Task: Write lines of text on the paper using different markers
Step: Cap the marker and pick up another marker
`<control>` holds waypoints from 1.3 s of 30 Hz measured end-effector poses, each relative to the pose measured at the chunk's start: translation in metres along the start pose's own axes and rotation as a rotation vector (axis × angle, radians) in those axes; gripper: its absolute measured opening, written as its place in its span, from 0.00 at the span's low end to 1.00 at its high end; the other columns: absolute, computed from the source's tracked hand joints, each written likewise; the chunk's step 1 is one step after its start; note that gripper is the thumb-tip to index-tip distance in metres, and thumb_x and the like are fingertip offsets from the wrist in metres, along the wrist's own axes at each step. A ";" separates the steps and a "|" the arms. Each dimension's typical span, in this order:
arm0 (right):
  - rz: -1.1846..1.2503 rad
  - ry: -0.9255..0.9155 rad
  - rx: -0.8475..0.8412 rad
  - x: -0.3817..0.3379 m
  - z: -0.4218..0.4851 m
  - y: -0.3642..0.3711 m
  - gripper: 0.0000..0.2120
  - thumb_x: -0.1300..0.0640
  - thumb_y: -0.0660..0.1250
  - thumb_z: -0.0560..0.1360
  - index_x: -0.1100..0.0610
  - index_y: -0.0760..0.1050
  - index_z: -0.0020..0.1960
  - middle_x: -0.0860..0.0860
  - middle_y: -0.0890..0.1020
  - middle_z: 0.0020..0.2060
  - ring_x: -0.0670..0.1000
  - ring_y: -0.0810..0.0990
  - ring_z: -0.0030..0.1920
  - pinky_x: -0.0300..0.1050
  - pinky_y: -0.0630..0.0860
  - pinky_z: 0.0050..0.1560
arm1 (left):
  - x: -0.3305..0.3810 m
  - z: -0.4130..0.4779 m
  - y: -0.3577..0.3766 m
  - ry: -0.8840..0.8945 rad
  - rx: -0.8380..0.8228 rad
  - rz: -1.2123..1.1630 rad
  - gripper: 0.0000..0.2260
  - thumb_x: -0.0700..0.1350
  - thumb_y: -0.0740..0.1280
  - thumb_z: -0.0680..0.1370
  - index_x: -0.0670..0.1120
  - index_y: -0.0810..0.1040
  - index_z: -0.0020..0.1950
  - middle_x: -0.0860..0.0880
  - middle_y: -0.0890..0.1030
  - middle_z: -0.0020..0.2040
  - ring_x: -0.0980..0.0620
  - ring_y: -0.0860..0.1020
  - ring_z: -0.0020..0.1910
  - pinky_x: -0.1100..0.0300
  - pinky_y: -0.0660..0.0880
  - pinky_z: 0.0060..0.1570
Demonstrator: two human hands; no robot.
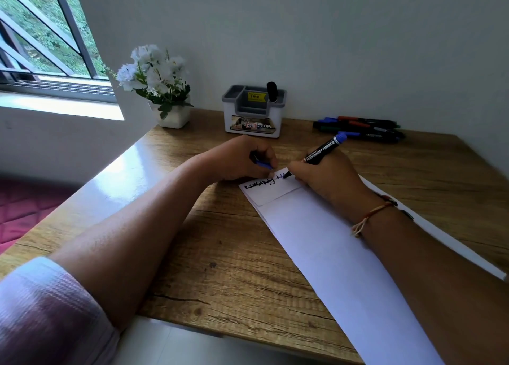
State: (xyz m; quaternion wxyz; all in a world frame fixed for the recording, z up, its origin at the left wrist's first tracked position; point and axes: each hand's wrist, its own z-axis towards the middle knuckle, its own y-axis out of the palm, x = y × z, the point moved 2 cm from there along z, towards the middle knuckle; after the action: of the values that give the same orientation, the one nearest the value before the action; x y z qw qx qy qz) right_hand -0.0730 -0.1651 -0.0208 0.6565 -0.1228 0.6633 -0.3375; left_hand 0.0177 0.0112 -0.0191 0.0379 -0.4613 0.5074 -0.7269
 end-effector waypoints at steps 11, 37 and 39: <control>0.374 0.078 0.115 0.011 0.005 -0.006 0.10 0.52 0.72 0.75 0.59 0.83 0.46 0.51 0.84 0.36 0.46 0.80 0.34 0.37 0.75 0.33 | 0.001 -0.001 -0.001 0.017 0.069 -0.078 0.08 0.46 0.76 0.73 0.58 0.82 0.47 0.60 0.81 0.49 0.60 0.79 0.50 0.61 0.76 0.53; 0.696 0.083 0.031 -0.002 0.002 -0.007 0.16 0.43 0.66 0.78 0.54 0.85 0.51 0.49 0.88 0.41 0.43 0.84 0.41 0.41 0.74 0.36 | 0.010 -0.004 -0.002 0.090 0.142 -0.718 0.15 0.32 0.69 0.76 0.46 0.78 0.59 0.50 0.85 0.52 0.51 0.83 0.55 0.62 0.79 0.52; 0.693 0.080 0.015 -0.002 0.001 -0.007 0.15 0.44 0.66 0.79 0.54 0.84 0.53 0.50 0.88 0.42 0.44 0.85 0.42 0.41 0.74 0.37 | 0.010 -0.005 -0.002 0.099 0.128 -0.727 0.15 0.32 0.69 0.76 0.46 0.78 0.59 0.50 0.85 0.52 0.50 0.83 0.55 0.62 0.79 0.52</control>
State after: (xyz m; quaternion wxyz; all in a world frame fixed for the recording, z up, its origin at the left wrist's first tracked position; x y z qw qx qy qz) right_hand -0.0732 -0.1691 -0.0150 0.7066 0.1276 0.6882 -0.1040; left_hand 0.0094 0.0101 -0.0112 -0.2185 -0.5721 0.2652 -0.7447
